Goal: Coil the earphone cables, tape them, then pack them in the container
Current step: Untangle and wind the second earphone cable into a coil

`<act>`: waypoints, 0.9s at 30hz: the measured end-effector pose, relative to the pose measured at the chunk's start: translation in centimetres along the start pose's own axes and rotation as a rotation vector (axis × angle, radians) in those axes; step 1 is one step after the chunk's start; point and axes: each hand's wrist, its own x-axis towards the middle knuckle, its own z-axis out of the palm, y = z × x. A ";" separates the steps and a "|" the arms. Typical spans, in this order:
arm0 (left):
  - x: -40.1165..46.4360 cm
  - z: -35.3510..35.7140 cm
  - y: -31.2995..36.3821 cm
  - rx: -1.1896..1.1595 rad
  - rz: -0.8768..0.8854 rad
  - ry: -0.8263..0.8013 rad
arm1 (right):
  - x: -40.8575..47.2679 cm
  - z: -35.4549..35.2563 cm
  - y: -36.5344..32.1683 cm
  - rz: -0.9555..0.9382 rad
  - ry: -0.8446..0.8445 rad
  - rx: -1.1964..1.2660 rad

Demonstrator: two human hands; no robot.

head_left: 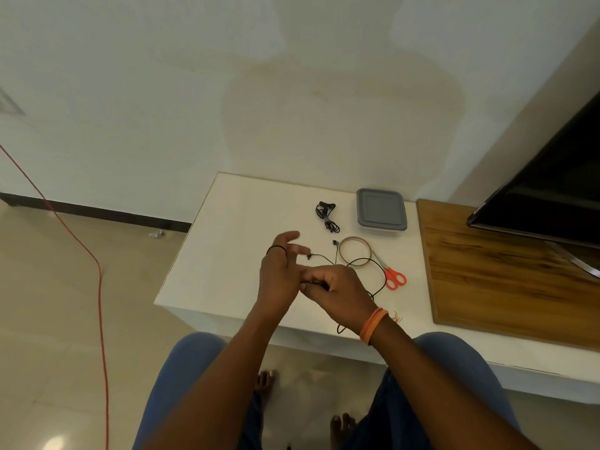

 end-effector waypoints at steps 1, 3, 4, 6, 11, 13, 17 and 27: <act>-0.1 -0.1 0.0 0.031 -0.014 -0.060 | 0.0 -0.2 0.1 0.000 0.029 0.003; -0.6 -0.1 0.2 0.044 -0.066 -0.187 | 0.1 -0.9 0.3 -0.022 0.078 -0.036; -0.9 -0.1 0.3 0.060 -0.081 -0.234 | 0.2 -1.2 0.4 -0.056 0.089 -0.097; -1.2 -0.1 0.6 0.085 -0.091 -0.319 | 0.2 -1.8 0.5 -0.128 0.103 -0.223; -1.7 0.0 0.9 0.064 -0.217 -0.660 | 0.1 -3.0 0.8 -0.185 0.141 -0.271; -1.7 0.2 0.6 0.038 -0.270 -0.752 | 0.1 -3.2 1.0 -0.183 0.124 -0.257; -1.5 -0.2 0.5 -0.021 -0.371 -0.954 | 0.0 -4.2 0.9 -0.145 0.136 -0.098; -1.8 0.3 2.1 -0.860 -0.492 -0.756 | 0.5 -3.7 0.6 0.109 0.140 0.226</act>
